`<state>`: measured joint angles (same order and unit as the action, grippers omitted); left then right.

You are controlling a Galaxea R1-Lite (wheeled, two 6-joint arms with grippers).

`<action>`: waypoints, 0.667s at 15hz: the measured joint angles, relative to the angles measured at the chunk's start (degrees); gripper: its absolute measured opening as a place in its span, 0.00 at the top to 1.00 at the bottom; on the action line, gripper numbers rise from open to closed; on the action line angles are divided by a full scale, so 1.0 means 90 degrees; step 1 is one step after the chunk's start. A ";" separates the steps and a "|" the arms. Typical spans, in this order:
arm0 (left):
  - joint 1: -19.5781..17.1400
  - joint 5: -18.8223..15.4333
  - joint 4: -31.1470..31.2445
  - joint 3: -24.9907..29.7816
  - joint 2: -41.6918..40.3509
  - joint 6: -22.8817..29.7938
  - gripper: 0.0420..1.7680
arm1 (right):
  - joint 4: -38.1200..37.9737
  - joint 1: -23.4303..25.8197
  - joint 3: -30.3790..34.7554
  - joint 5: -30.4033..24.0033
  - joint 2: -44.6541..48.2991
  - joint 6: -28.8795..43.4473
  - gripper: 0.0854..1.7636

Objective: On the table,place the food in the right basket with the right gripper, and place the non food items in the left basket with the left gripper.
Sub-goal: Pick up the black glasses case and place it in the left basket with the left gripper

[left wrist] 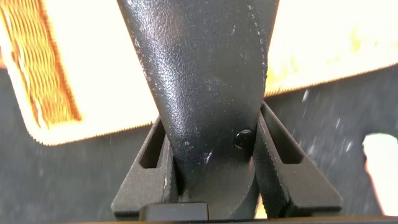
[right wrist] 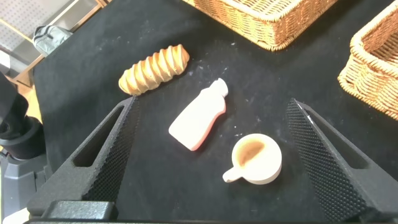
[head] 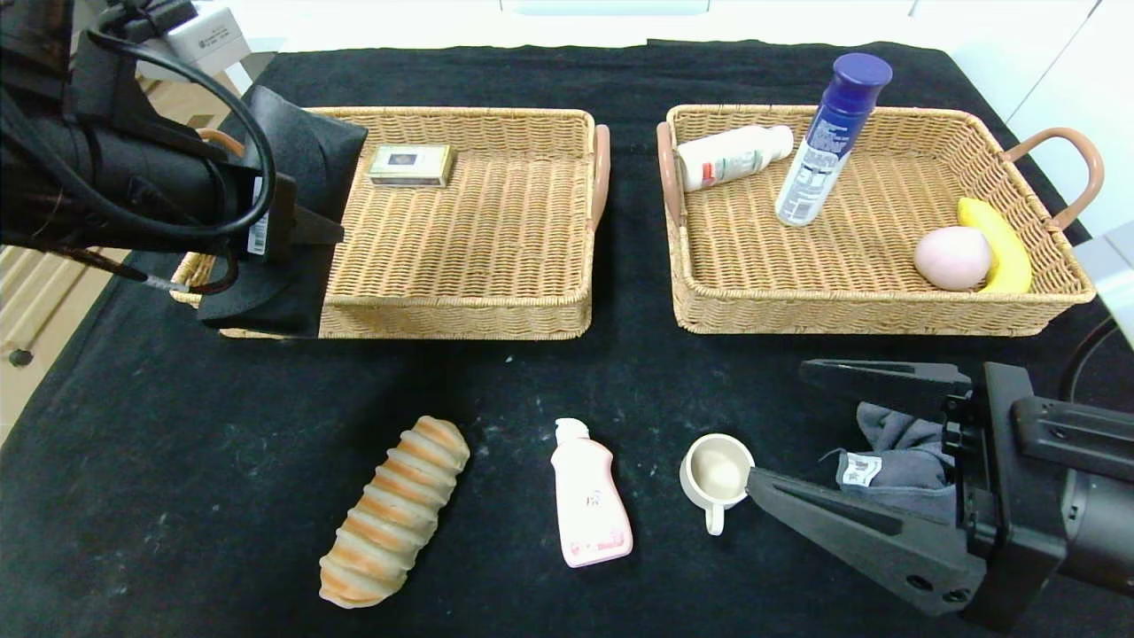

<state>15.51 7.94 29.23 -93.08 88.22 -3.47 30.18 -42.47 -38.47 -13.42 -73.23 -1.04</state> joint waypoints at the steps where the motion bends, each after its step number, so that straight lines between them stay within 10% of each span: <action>1: 0.0009 0.0003 -0.0024 -0.0286 0.0163 0.0148 0.59 | 0.0003 0.0022 -0.0003 -0.0003 0.0008 0.0000 0.03; 10: 0.0014 -0.0031 -0.1081 -0.1508 0.1333 0.0328 0.59 | 0.0122 0.0089 -0.0005 -0.0008 0.0057 -0.0007 0.03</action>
<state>15.63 7.66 19.50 -106.64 100.22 -0.52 31.28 -41.67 -38.52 -13.49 -72.72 -1.10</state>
